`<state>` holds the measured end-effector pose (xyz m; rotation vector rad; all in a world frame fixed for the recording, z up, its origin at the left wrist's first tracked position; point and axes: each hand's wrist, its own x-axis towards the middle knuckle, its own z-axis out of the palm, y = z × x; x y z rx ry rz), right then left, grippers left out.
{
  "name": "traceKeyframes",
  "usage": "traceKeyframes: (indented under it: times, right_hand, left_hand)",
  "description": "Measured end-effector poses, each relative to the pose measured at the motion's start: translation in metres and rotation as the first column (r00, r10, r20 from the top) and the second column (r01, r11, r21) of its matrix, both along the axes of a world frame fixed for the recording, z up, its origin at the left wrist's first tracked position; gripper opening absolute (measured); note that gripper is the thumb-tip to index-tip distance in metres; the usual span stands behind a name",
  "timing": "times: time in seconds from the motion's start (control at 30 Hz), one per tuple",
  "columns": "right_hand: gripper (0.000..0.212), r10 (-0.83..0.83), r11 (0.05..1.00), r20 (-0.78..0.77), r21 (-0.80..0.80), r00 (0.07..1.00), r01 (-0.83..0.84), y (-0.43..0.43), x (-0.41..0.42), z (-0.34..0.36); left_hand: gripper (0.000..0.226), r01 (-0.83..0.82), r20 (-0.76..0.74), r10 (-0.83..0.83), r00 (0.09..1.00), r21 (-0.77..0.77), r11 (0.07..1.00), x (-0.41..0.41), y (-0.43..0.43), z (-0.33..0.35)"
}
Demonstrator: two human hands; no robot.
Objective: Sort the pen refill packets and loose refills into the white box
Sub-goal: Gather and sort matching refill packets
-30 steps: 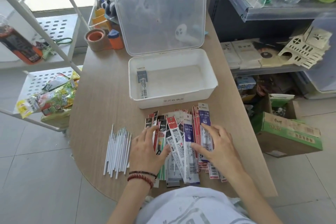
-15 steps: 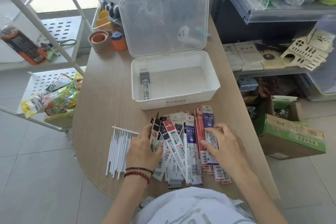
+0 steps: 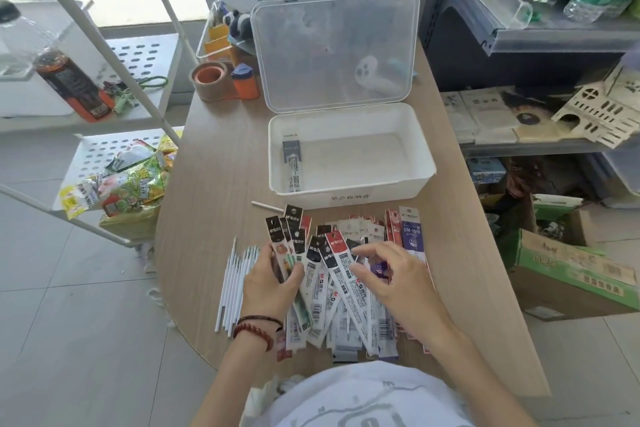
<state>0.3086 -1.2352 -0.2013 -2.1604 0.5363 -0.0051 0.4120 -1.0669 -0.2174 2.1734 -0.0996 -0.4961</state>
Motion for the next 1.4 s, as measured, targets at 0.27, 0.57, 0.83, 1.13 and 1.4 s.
traceKeyframes:
  times: [0.27, 0.57, 0.83, 1.13, 1.4]
  right_hand:
    - [0.032, 0.068, 0.983, -0.043, 0.171, 0.997, -0.059, 0.02, 0.019, 0.004]
    - [0.016, -0.029, 0.937, -0.022, 0.347, 0.999, 0.035, 0.029, 0.028, 0.009]
    - [0.013, -0.202, 0.879, 0.014, 0.444, 0.979, 0.175, 0.039, 0.028, 0.001]
    - [0.03, -0.218, 0.805, -0.061, 0.554, 0.974, 0.214, 0.043, 0.028, -0.005]
    - [0.018, -0.241, 0.791, -0.019, 0.575, 0.97, 0.207, 0.04, 0.039, -0.003]
  left_hand:
    - [0.017, -0.193, -0.211, 0.125, 0.97, -0.346, 0.918, 0.008, 0.0, 0.017]
    - [0.017, -0.161, -0.22, 0.085, 0.972, -0.355, 0.921, 0.003, -0.003, 0.016]
    - [0.022, 0.009, -0.212, -0.1, 0.972, -0.391, 0.92, 0.0, 0.003, 0.018]
    - [0.016, -0.141, -0.26, 0.031, 0.965, -0.418, 0.898, 0.001, 0.008, 0.014]
    - [0.033, -0.133, -0.269, -0.001, 0.963, -0.482, 0.866, 0.012, 0.009, 0.012]
